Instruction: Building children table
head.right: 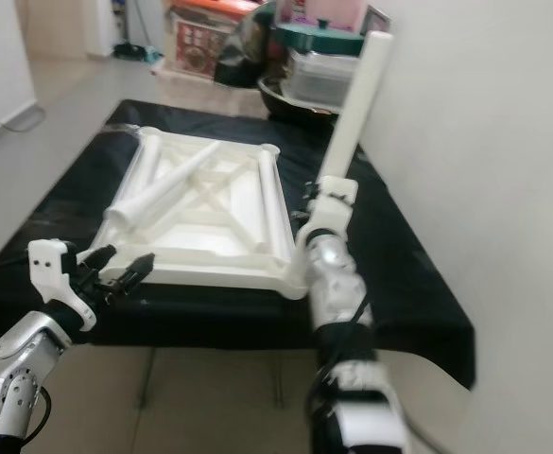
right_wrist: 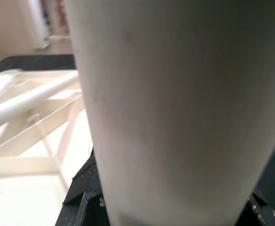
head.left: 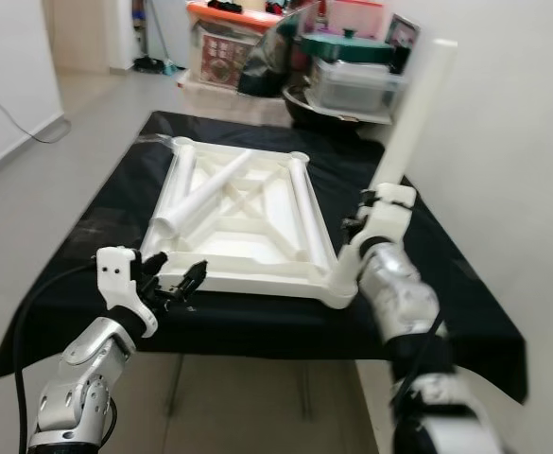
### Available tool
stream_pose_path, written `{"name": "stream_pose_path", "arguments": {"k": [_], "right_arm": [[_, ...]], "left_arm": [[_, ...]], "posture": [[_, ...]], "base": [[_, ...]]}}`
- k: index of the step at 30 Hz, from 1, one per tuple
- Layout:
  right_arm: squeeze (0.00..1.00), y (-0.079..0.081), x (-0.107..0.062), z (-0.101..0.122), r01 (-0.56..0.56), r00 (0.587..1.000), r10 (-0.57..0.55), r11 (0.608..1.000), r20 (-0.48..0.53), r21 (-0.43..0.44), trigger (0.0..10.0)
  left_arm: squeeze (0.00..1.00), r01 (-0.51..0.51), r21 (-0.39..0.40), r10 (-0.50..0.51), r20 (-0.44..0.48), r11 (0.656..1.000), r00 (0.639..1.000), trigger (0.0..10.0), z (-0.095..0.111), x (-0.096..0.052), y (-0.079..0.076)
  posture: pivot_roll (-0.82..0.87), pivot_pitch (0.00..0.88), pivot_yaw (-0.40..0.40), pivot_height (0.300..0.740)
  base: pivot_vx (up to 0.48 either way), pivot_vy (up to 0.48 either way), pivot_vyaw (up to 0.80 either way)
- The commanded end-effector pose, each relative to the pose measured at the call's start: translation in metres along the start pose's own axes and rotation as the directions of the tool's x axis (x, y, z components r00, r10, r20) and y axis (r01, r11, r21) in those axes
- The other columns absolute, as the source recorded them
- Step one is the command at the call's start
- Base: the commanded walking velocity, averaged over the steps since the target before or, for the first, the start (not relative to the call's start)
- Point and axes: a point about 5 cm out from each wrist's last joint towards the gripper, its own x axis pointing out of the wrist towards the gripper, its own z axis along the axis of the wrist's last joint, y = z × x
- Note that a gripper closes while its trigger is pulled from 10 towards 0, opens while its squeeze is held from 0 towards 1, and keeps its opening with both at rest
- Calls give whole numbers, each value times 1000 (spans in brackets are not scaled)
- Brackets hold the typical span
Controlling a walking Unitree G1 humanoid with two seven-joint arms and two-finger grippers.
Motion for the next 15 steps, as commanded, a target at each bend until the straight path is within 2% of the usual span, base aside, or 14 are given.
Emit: {"name": "stream_pose_path", "arguments": {"k": [1, 2, 3, 4, 5, 7, 8, 9, 11, 12, 13, 14, 15], "right_arm": [[0, 13, -3, -8, -82, 996, 82, 997, -20, -1, 10000], [0, 13, -3, -8, -82, 996, 82, 997, -20, -1, 10000], [1000, 16, -4, -7, -114, 993, 114, 993, 10, 12, 10000], [1000, 19, -3, -6, -143, 989, 143, 990, 23, 12, 10000], [0, 21, -1, -4, -199, 980, 199, 980, 22, 15, 10000], [0, 21, -1, -4, -199, 980, 199, 980, 22, 15, 10000], [0, 22, 1, 2, -281, 960, 280, 958, 23, 50, 10000], [0, 22, 1, 5, -315, 949, 314, 946, 31, 72, 10000], [0, 22, 1, 5, -315, 949, 314, 946, 31, 72, 10000], [0, 22, -3, 12, -447, 894, 444, 891, 50, 79, 10000], [0, 17, -6, 18, -570, 822, 566, 819, 65, 73, 10000], [0, 17, -6, 18, -570, 822, 566, 819, 65, 73, 10000], [0, 12, -11, 20, -672, 740, 670, 740, 51, 35, 10000]], "left_arm": [[0, 13, 0, -13, 4, 1000, 1000, 10000, 1, 1, -3], [0, 13, 0, -13, 4, 1000, 1000, 10000, 1, 1, -3], [0, 16, 5, -16, 3, 1000, 1000, 10000, 1, 1, -3], [0, 19, 9, -19, 1, 1000, 1000, 10000, 1, 1, -3], [0, 20, 11, -20, 1, 1000, 1000, 10000, 1, 2, -3], [0, 20, 11, -20, 1, 1000, 1000, 10000, 1, 2, -3], [0, 19, 10, -19, 2, 1000, 1000, 10000, 1, 2, -3], [0, 18, 9, -18, 3, 1000, 1000, 10000, 1, 2, -3], [0, 18, 9, -18, 3, 1000, 1000, 10000, 1, 2, -3], [0, 18, 7, -18, 4, 1000, 1000, 10000, 1, 2, -3], [0, 18, 4, -18, 5, 1000, 1000, 10000, 1, 2, -2], [0, 18, 4, -18, 5, 1000, 1000, 10000, 1, 2, -2], [0, 20, 2, -20, 5, 1000, 1000, 10000, 1, 3, -2]], "posture": [[181, 0, -179, 740], [181, 0, -179, 740], [175, 0, -172, 740], [179, 0, -175, 740], [178, 0, -174, 740], [178, 0, -174, 740], [177, 0, -177, 740], [177, 0, -177, 740], [177, 0, -177, 740], [176, 0, -176, 740], [180, 0, -178, 740], [180, 0, -178, 740], [180, 0, -178, 740]], "base": [[0, 0, 0], [0, 0, 0], [0, 0, 0], [0, 0, 0], [0, 0, 0], [0, 0, 0], [0, 0, 0], [0, 0, 0], [0, 0, 0], [0, 0, 0], [0, 0, 0], [0, 0, 0], [0, 0, 0]]}}
